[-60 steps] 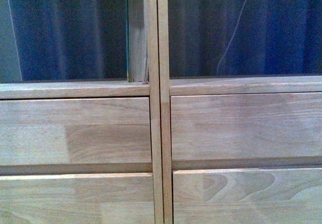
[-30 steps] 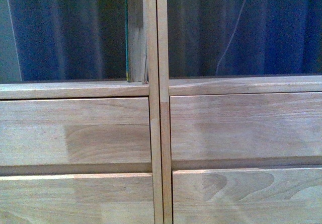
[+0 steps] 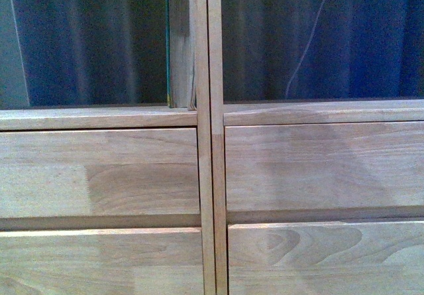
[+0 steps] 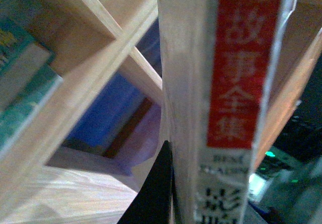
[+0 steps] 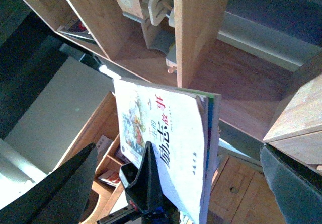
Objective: Organize books on shelf
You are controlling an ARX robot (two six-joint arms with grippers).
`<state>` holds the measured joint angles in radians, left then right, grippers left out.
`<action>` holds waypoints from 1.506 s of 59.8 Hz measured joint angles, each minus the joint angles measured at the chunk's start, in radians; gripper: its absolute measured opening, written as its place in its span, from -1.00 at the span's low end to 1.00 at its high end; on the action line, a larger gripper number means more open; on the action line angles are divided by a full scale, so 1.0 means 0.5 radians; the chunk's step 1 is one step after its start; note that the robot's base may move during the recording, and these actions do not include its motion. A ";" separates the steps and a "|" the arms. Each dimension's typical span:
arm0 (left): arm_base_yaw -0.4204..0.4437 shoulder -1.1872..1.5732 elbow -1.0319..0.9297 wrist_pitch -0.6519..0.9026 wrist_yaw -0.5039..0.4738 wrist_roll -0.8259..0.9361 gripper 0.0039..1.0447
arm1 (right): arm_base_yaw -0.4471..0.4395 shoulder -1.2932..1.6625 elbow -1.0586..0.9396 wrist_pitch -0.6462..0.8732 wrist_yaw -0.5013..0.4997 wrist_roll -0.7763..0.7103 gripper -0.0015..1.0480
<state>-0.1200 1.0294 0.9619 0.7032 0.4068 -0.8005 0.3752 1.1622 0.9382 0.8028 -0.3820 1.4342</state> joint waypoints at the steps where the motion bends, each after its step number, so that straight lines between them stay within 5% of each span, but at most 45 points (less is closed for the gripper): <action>1: 0.022 -0.009 -0.010 0.005 -0.024 0.100 -0.88 | -0.001 0.000 0.000 0.000 0.000 0.000 0.86; 14: 0.213 0.085 -0.050 0.172 -0.127 0.991 -0.88 | 0.000 0.000 0.000 0.000 0.000 0.003 0.86; 34: 0.362 0.840 0.241 0.105 -0.285 1.426 -0.88 | -0.001 0.000 0.000 0.000 0.000 0.004 0.86; 85: -0.056 2.062 1.706 -0.507 -0.617 2.205 -0.88 | -0.001 0.000 0.000 0.000 0.000 0.004 0.86; 90: -0.058 2.087 1.749 -0.544 -0.632 2.235 -0.63 | -0.001 0.000 0.000 0.000 0.000 0.004 0.86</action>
<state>-0.1490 2.0731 1.8366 0.4313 0.0910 0.3168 0.3748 1.1622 0.9382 0.8028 -0.3820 1.4361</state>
